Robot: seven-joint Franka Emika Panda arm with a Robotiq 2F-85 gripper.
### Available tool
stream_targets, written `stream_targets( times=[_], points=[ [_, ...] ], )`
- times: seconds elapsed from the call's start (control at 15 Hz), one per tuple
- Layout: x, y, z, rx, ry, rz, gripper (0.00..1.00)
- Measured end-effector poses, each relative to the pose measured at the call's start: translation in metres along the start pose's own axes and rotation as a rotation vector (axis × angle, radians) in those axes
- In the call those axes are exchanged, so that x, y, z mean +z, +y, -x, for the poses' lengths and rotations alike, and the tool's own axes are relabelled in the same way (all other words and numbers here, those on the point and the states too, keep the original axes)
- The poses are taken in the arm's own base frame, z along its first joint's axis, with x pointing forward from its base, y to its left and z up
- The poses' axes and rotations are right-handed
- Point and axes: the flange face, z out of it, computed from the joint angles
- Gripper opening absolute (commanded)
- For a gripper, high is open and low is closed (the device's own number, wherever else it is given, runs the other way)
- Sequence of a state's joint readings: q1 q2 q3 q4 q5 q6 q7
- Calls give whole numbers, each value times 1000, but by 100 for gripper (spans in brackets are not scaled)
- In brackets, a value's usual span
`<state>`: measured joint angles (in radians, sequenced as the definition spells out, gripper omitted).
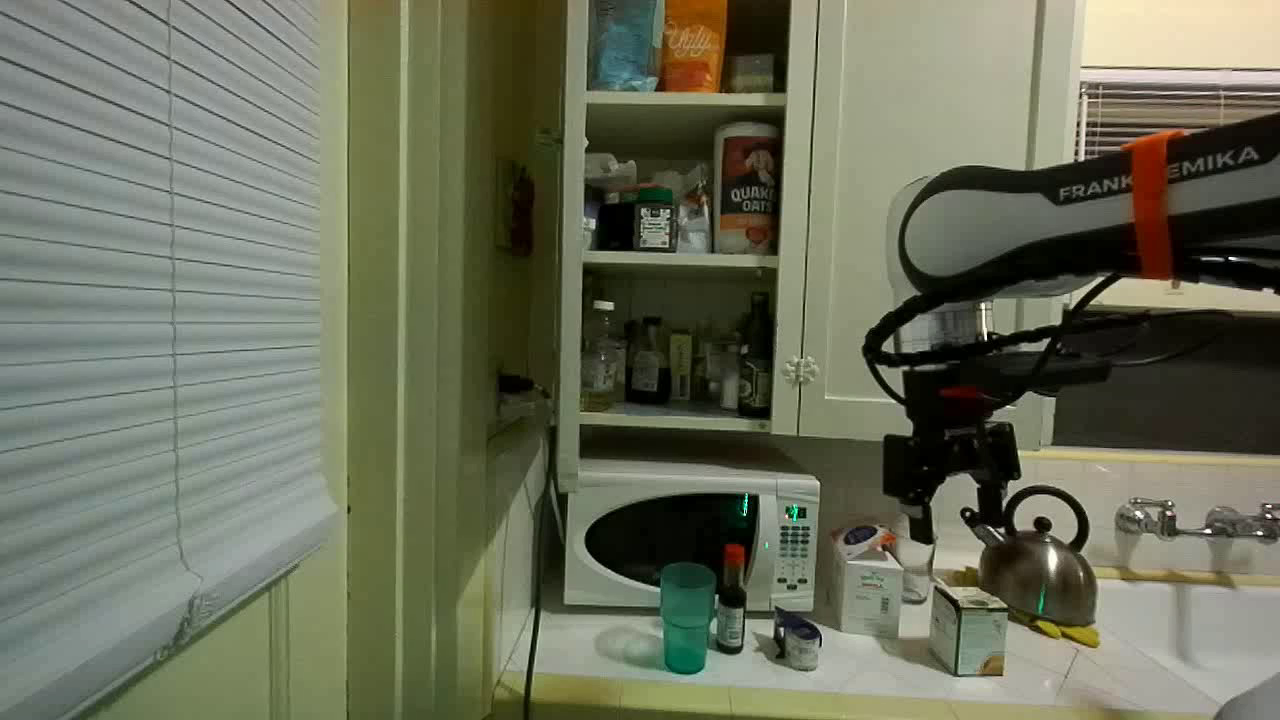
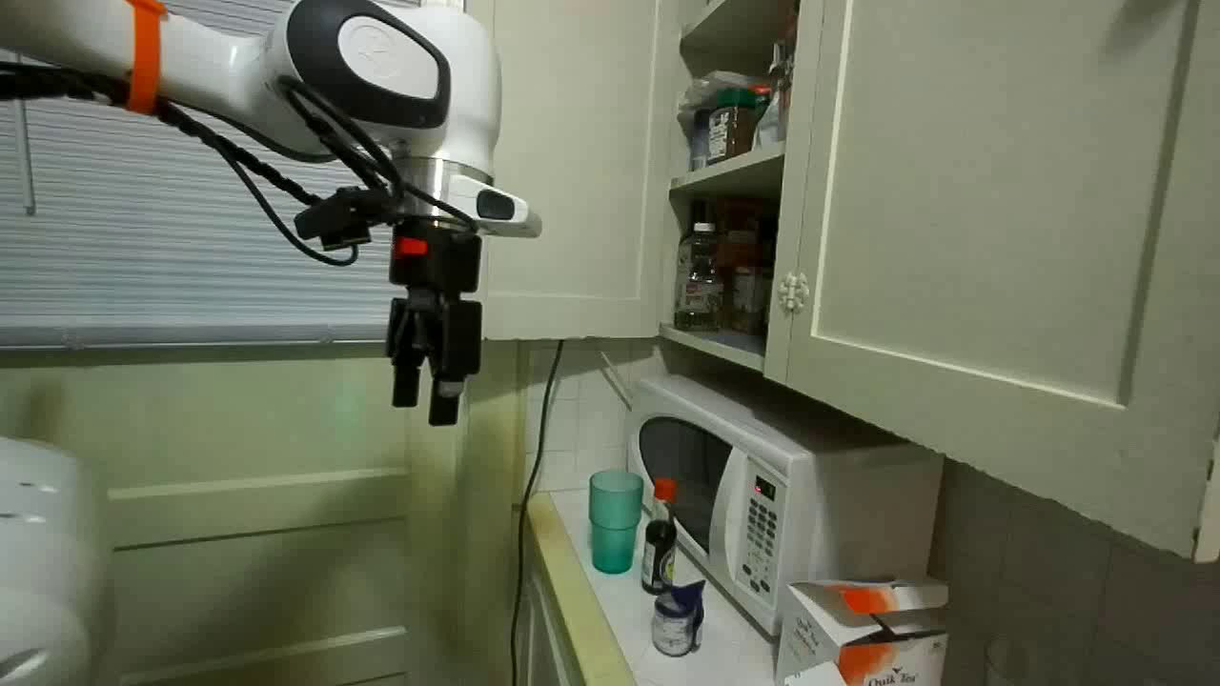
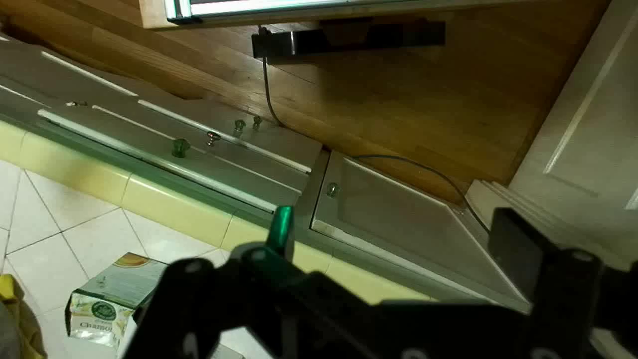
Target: Take the bottle of oil off the bottom shelf of the cabinet and place it in front of the microwave
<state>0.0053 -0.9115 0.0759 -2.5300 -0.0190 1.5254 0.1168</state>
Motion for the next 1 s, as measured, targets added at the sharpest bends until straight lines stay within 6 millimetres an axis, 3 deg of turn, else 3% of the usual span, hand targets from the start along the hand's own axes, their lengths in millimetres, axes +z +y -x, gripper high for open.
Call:
stream_targets(
  times=[0.67, 0.8, 1.0],
  points=[
    [-1, 0, 0, 0, 3, 0, 100],
    [-11, -3, -10, -4, 75, -5, 100],
    [-41, -19, -41, -27, 252, -11, 100]
  ],
)
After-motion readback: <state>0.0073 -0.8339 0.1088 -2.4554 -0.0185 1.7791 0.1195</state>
